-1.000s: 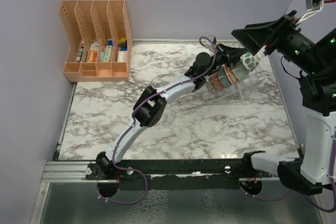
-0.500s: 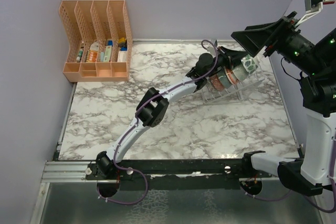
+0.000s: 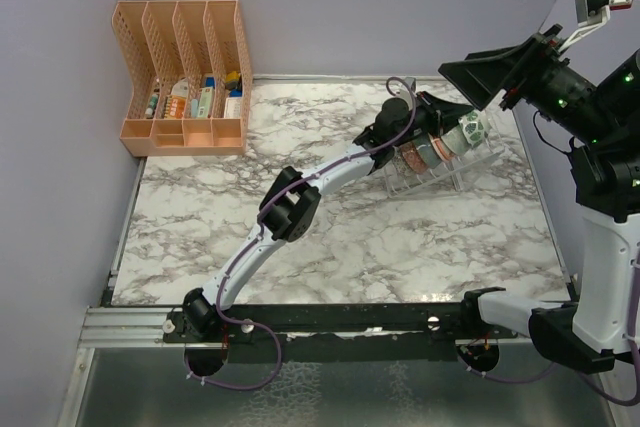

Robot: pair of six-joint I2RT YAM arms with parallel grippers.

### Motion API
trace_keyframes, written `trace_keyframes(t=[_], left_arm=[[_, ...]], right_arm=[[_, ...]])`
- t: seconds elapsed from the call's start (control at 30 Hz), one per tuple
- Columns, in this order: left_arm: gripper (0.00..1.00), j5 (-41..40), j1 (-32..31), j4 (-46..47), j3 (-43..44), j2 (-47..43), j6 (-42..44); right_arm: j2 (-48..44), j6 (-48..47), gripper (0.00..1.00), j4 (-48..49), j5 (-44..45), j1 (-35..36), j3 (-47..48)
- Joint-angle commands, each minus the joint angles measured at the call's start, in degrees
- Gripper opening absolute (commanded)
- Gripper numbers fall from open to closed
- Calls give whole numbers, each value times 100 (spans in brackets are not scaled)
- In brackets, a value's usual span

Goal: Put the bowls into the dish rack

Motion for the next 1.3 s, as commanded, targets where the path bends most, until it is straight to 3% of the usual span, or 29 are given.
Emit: trace_keyframes(t=[0.0,0.23,0.43,0.5,0.8,1.27], left_arm=[[13,279,50,-407,192,-351,287],[29,335,94,-717,331,-450,592],[30,360,141,-1195,345,-663,936],[36,391,166,-1387,360,-730,1068],[36,609,287,-2302,532,-892,1672],[40,779,416,-2657,484,-1094,2116]], right_arm=[[-87,-36,100,14,69,-39,-117],[-102,-26,100,21,57,-39,-125],[-117,-17,100,20,38,-39,-139],[-117,-9,100,20,31,-42,-145],[-143,77,100,103,-38,-41,-257],[-187,88,100,141,-20,-40,-365]])
